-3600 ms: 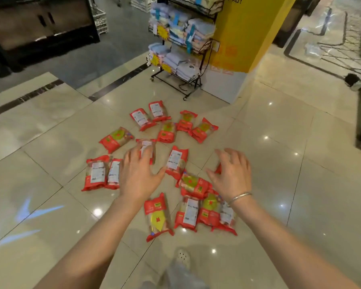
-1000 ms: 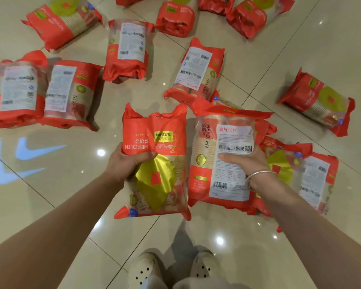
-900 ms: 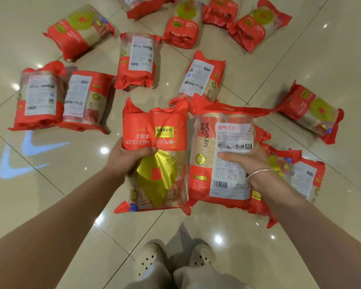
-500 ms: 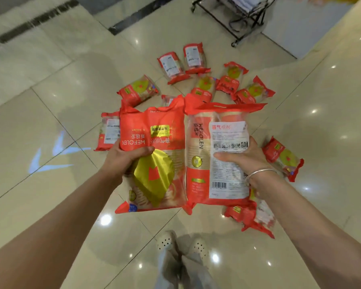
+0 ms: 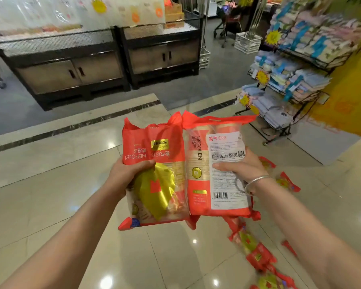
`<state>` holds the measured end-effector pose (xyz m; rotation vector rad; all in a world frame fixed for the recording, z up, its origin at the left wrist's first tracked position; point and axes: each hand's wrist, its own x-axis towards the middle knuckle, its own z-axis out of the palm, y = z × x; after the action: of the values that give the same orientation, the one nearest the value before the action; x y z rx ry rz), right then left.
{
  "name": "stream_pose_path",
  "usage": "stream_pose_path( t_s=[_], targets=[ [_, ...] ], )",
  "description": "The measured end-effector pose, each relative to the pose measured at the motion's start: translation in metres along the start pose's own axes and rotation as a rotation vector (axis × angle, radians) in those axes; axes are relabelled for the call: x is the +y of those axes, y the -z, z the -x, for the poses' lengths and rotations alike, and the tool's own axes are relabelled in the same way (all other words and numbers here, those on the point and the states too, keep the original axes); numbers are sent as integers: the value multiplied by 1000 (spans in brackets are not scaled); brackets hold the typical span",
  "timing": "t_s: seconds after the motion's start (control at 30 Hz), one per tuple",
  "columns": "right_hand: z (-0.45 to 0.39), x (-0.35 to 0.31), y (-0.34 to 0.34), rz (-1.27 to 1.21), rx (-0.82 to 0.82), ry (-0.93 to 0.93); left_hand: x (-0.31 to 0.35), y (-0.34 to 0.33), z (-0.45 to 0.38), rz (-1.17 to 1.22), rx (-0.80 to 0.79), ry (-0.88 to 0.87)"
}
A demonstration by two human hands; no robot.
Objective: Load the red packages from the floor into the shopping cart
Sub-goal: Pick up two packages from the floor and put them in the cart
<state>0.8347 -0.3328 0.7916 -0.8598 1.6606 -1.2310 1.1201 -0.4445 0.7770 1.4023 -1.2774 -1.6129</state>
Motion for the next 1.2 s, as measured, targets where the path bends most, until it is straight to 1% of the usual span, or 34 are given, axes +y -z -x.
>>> stream_pose_path(
  t_s=[0.13,0.27,0.37,0.57,0.77,0.87,1.03,1.2],
  targets=[
    [-6,-34,-32,45,-171,62,13,40,40,64,133,-50],
    [-10,-55,-71,77,-354,131,11,70,86,185,321,-77],
    [-11,-65,-103,114,-497,148,4,90,132,247,454,-100],
    [33,-90,-183,157,-805,221,-16,125,246,323,714,-146],
    [126,-100,-265,135,-1150,266,-38,155,376,355,1008,-172],
    [181,-95,-304,120,-1302,248,-52,167,444,360,1139,-187],
    [285,-78,-357,121,-1469,198,-86,181,557,396,1304,-178],
    [392,-58,-395,129,-1601,199,-121,192,663,402,1478,-163]
  ],
)
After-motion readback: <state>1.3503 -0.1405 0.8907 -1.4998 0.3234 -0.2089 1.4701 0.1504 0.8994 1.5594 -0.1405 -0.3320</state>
